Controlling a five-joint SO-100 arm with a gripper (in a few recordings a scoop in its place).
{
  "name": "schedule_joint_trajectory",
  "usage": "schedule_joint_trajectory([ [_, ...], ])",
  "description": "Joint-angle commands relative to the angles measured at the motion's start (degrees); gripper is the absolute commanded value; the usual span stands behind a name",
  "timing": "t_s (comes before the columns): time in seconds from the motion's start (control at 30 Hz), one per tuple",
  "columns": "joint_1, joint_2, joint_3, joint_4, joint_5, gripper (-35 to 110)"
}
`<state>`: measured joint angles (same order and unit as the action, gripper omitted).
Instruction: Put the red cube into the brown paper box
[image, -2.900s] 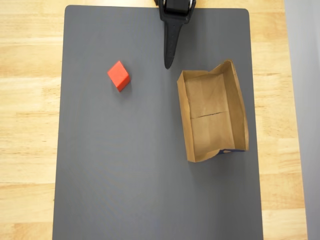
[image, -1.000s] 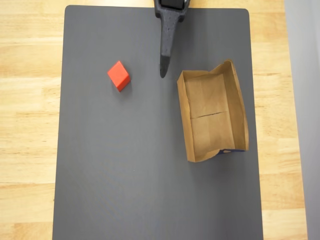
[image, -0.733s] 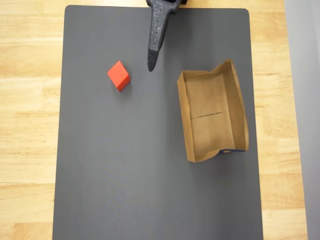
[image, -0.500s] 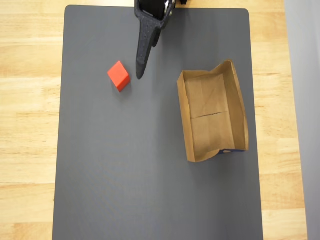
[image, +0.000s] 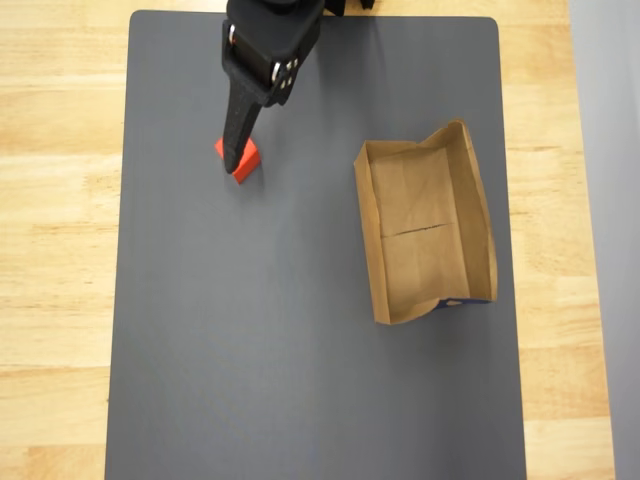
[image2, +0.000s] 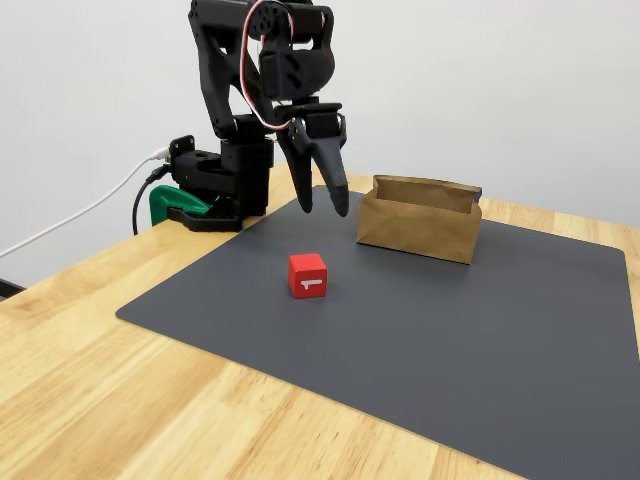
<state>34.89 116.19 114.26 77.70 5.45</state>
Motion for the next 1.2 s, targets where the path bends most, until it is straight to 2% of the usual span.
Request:
schedule_joint_trajectory([
  [0.0,3.3,-4.7,-4.7,2.7,0.2,39],
  [0.27,7.1,-18.9,-14.2,5.4,0.4,33],
  [0.6,9.1,-27.3,-15.7,-1.1,-2.1,31],
  [0.9,8.5,-32.8,-19.0,-1.8,-4.5,30],
  [1.17,7.1,-34.4,-19.2,-3.7,-5.6,12],
])
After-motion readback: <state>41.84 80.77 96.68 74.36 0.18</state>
